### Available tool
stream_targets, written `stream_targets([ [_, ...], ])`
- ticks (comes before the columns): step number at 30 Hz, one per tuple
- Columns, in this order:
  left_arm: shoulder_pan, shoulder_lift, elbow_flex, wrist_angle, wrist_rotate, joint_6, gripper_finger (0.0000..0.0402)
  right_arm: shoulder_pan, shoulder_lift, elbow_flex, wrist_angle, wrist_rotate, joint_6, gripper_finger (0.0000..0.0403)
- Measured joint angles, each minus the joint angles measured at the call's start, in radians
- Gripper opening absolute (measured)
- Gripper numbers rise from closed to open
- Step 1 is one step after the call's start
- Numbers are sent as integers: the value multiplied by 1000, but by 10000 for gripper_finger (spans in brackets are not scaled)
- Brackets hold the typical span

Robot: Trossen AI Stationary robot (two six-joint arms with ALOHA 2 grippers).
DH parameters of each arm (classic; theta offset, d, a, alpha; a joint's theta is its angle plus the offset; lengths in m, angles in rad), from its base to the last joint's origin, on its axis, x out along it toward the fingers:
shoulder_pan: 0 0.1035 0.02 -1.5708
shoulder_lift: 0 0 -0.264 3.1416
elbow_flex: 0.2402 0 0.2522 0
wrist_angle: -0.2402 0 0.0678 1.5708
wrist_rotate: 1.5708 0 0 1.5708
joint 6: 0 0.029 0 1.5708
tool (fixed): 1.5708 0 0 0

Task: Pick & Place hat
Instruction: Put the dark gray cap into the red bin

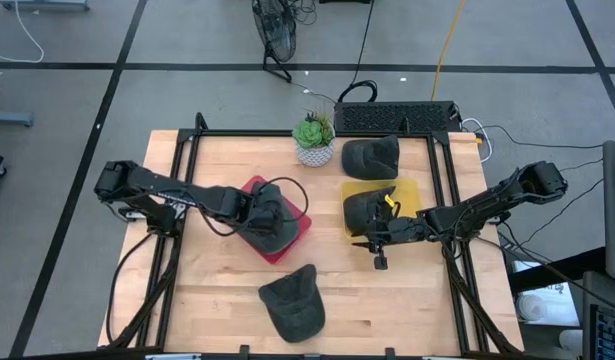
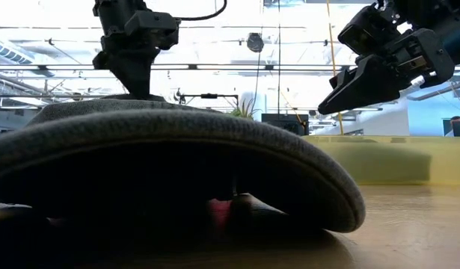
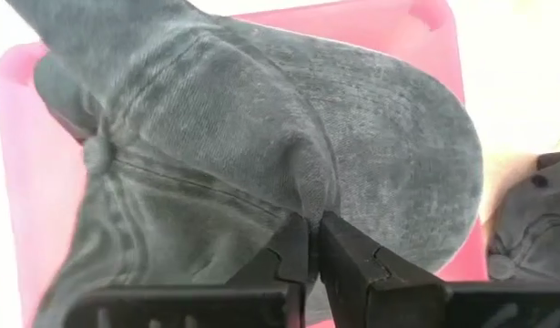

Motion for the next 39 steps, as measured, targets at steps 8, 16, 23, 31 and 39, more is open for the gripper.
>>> stream_targets([
  [8,-1,12,-102,147,33,-16,29,0,0,0,12,0,-14,91],
  [16,10,11,-102,238,83,30,23,0,0,0,15,0,-26,91],
  [23,32,2,-31,224,124,99,77,0,0,0,16,0,-26,91],
  [31,37,2,32,124,125,171,106,0,0,0,35,4,-31,91],
  [39,59,-10,37,24,-280,283,108,0,0,0,247,4,-62,91],
])
